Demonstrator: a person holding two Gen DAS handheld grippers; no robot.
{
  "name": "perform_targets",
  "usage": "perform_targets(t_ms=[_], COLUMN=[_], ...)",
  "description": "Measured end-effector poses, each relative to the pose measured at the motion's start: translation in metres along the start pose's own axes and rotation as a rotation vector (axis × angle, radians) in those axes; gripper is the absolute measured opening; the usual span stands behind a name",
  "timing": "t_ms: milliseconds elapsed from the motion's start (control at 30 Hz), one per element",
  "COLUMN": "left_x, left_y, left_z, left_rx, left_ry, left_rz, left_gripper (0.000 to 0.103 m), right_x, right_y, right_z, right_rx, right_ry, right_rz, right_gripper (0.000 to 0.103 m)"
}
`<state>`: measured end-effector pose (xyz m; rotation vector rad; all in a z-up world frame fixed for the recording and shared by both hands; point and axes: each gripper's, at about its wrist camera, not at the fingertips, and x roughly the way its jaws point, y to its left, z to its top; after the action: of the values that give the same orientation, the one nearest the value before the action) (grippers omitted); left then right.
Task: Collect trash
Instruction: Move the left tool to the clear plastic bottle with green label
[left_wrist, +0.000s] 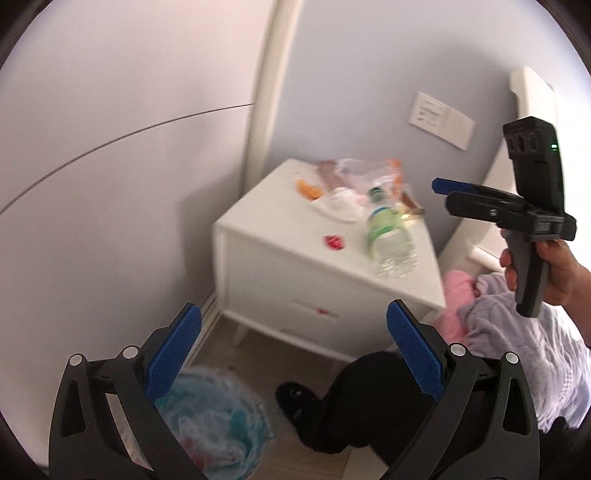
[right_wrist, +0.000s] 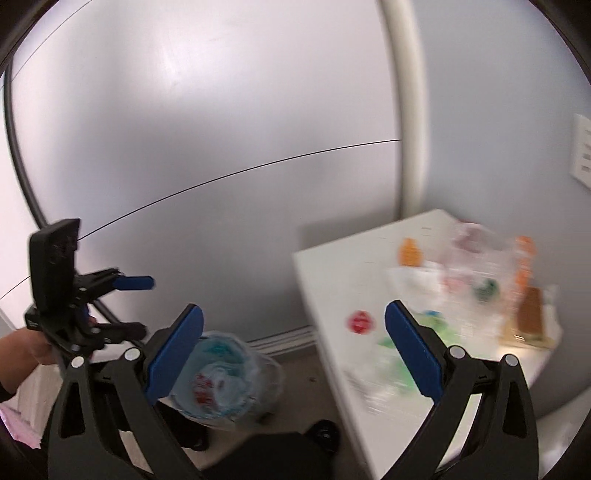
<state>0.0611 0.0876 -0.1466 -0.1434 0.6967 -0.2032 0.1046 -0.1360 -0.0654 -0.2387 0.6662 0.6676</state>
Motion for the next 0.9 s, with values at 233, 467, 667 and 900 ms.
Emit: perform_targets(t_ms=[233,467,667,900], left_x=[0.029,0.061,0.088,0.125], left_y=[-0.044,-0.086,-0.116,-0.141], left_z=[0.029,0.054,0.069,0.081], left_rx=[0.106,0.188,0.249,0.287], left_ry=[0.036,0.068,0.093,0.137], left_rz=[-0.048,-0.09,-0.118,-0.133], left_gripper=[0.097,0.097,0.097,0.097], right_x=[-0.029,-0.047,-0.051,-0.051], right_y=[-0.052,-0.096,-0.118,-0.142], right_z=[-0.019,-0.033,-0.044,-0.048], right_rx=[0.043,0.077,0.073,0.112], right_ry=[0.003,0.032,0.062,0.063], right_rz=[-0.117,-0.157,-0.161,-0.157], right_gripper=[0.096,0.096,0.096,0.096])
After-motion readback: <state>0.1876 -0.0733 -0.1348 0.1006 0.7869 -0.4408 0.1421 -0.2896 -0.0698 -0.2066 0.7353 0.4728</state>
